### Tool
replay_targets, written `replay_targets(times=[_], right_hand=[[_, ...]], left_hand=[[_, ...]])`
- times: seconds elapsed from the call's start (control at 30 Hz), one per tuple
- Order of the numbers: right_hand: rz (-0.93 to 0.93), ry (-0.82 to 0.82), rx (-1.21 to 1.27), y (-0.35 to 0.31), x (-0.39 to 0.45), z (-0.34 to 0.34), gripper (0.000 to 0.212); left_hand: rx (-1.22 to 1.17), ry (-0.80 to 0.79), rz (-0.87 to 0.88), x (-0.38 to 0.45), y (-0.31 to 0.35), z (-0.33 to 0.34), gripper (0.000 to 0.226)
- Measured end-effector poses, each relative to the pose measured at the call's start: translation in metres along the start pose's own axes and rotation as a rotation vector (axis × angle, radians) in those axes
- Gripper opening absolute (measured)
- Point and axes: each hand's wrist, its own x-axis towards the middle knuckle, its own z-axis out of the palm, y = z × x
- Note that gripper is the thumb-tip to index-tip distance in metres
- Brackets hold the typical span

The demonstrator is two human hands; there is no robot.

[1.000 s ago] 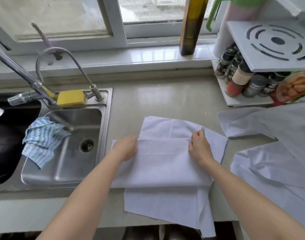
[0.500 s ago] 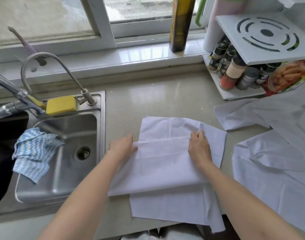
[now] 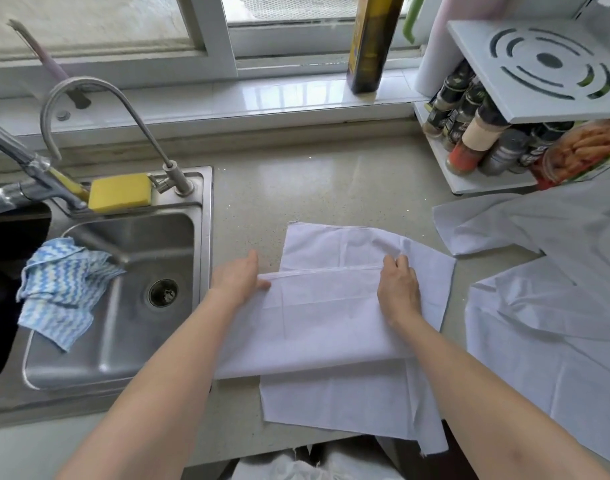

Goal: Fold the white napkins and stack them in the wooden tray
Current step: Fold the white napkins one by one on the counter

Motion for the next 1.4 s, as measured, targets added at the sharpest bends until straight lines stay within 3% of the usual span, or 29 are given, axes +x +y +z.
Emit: replay_targets(times=[0.07, 0.2, 0.7, 1.1, 1.4], right_hand=[[0.011, 0.002, 0.007, 0.000, 0.000, 0.002, 0.029], [0.033, 0.011, 0.028, -0.001, 0.002, 0.004, 0.029], [0.080, 0.017, 0.103, 0.000, 0.003, 0.004, 0.022], [0.101, 0.041, 0.126, -0.001, 0.005, 0.010, 0.030], [0.094, 0.071, 0.118, -0.001, 0.005, 0.011, 0.025]], left_hand=[[0.035, -0.014, 0.006, 0.001, -0.001, 0.002, 0.036], [-0.130, -0.121, 0.005, 0.003, -0.001, 0.011, 0.028], [-0.136, -0.139, -0.063, 0.007, 0.002, 0.016, 0.039], [-0.138, -0.107, -0.081, 0.007, 0.005, 0.017, 0.035], [-0.143, -0.052, -0.094, 0.005, 0.008, 0.018, 0.036]])
